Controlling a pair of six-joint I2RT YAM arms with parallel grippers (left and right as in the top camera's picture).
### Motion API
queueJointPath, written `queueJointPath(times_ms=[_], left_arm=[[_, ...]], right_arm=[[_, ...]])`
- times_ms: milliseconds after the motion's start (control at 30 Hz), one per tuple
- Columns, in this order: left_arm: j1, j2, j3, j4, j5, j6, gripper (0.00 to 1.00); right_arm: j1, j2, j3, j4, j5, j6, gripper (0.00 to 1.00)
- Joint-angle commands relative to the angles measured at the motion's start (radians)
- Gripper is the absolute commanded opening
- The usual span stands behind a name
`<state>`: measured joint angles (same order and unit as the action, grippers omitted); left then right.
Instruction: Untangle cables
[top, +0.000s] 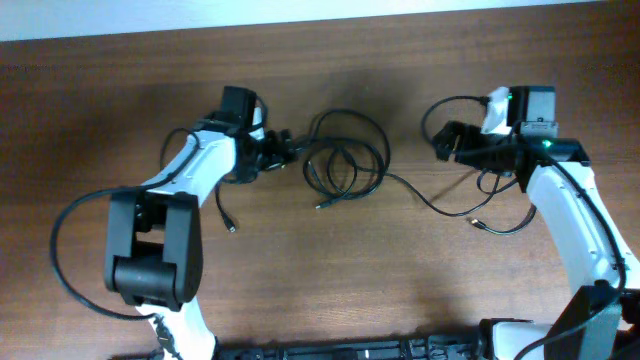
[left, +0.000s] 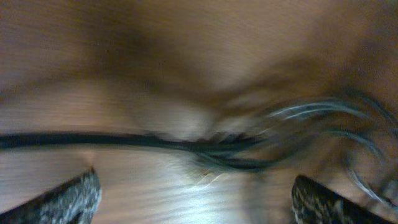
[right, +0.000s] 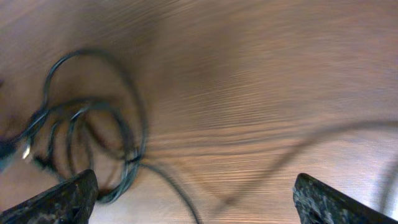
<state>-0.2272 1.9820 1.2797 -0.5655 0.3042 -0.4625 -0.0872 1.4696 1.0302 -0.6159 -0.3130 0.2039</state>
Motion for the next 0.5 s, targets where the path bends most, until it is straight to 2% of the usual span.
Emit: queueJointPath(times_ms=[0,67,167,233,267,333,367,400,433,467], left_arm=[[-0.056,0.079,-0.051,0.076,0.294,0.039,0.99],[-0.085,0.079,-0.051,0.091,0.248,-0.057,0.99],[-0.121,0.079,-0.051,0.086,0.163,-0.139,0.99],[-0.145,0.079,-0.051,0.087,0.129,-0.208,0.99],[-0.158,0.079,-0.051,0.087,0.084,-0.243,0.99],[-0.185,0.079,-0.051,0.087,0.032,-0.286,0.99],[-0.199,0.079,-0.051,0.092,0.027,-0.286,0.99],[-0.214,0.079,-0.051,0.094,0.02,-0.286,0.93],[-0.23,0.079,-0.051,0.093,-0.015,-0.285,0.73],[-0.237,0.079,-0.051,0.09,-0.036,-0.285,0.65]], right_arm=[[0.094,0.043,0.001,0.014,-0.073,-0.335,0.86],[0.136,0.127,0.0,0.043,-0.068,-0.429,0.8],[0.146,0.26,0.001,0.059,-0.069,-0.436,0.8],[0.148,0.324,0.001,0.049,-0.143,-0.436,0.78],[0.156,0.349,0.0,0.045,-0.203,-0.454,0.78],[0.202,0.394,0.0,0.025,-0.201,-0.531,0.74],[0.227,0.413,0.0,0.029,-0.13,-0.533,0.67],[0.259,0.444,0.0,0.048,0.029,-0.532,0.5],[0.278,0.468,0.0,0.06,0.123,-0.525,0.36],[0.287,0.484,0.0,0.064,0.193,-0.507,0.25]])
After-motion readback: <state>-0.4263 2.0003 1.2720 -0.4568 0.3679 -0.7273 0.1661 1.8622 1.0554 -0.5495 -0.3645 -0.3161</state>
